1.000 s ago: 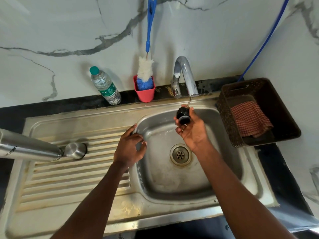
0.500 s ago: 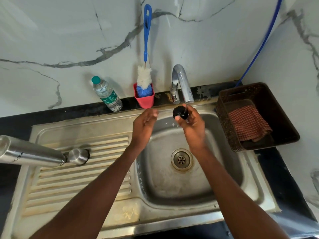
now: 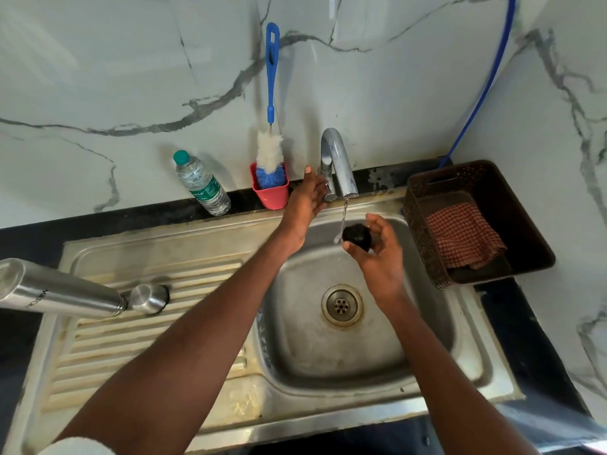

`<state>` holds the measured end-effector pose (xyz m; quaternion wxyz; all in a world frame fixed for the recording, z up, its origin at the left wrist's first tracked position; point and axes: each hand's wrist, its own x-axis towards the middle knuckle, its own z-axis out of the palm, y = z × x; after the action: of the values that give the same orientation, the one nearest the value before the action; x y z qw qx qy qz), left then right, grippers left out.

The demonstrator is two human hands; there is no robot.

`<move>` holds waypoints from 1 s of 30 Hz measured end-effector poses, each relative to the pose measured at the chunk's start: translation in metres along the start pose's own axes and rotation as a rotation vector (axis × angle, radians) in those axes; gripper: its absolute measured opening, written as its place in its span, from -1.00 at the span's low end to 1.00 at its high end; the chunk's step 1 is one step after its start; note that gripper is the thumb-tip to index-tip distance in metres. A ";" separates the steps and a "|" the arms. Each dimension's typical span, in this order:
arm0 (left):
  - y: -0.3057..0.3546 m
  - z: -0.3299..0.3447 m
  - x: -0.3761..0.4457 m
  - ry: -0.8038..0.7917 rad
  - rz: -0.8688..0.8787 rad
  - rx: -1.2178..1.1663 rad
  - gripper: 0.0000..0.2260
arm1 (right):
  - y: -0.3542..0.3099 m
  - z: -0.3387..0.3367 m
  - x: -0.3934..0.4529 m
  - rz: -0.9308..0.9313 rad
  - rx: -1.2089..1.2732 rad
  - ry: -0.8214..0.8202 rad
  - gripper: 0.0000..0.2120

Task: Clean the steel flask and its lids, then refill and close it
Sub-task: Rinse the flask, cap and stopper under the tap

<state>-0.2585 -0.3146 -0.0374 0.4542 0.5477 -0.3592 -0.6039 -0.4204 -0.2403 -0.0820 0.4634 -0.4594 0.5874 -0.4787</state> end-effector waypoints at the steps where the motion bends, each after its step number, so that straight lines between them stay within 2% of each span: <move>1: 0.000 0.004 -0.001 -0.027 0.013 0.031 -0.46 | 0.002 -0.004 -0.004 -0.011 -0.035 0.006 -0.46; 4: 0.000 0.006 0.000 -0.109 0.003 0.109 -0.37 | -0.008 -0.012 -0.014 -0.137 -0.196 0.027 -0.55; 6: -0.001 -0.001 -0.003 -0.131 -0.012 0.108 -0.29 | -0.023 -0.015 -0.021 -0.316 -0.304 0.059 -0.55; 9: -0.018 -0.020 -0.021 -0.005 0.066 0.192 -0.51 | -0.040 -0.017 -0.033 -0.488 -0.350 0.082 -0.49; 12: -0.062 -0.050 -0.052 0.158 0.109 0.323 -0.55 | -0.019 -0.009 -0.051 -0.403 -0.508 -0.004 -0.44; 14: -0.090 -0.073 -0.079 0.184 0.170 0.408 -0.59 | -0.008 -0.003 -0.060 -0.346 -0.591 -0.065 -0.43; 16: -0.108 -0.094 -0.110 0.232 0.191 0.487 -0.67 | -0.016 0.000 -0.064 -0.400 -0.579 -0.065 -0.46; 19: -0.121 -0.125 -0.150 0.313 0.224 0.601 -0.67 | -0.031 0.006 -0.072 -0.501 -0.534 -0.028 -0.51; 23: -0.121 -0.151 -0.184 0.395 0.237 0.563 -0.80 | -0.010 0.020 -0.088 -0.295 -0.630 -0.088 -0.46; 27: -0.131 -0.181 -0.210 0.471 0.296 0.632 -0.73 | -0.022 0.026 -0.100 -0.466 -0.559 -0.034 -0.52; 28: -0.133 -0.188 -0.217 0.476 0.303 0.651 -0.72 | -0.019 0.029 -0.105 -0.460 -0.552 -0.029 -0.53; 30: -0.136 -0.200 -0.228 0.483 0.305 0.693 -0.78 | -0.006 0.039 -0.117 -0.316 -0.597 -0.061 -0.53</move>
<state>-0.0844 -0.0421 -0.1159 0.3986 0.7337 -0.5004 -0.2289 -0.3636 -0.1310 -0.0678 0.2458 -0.6743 0.6092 -0.3374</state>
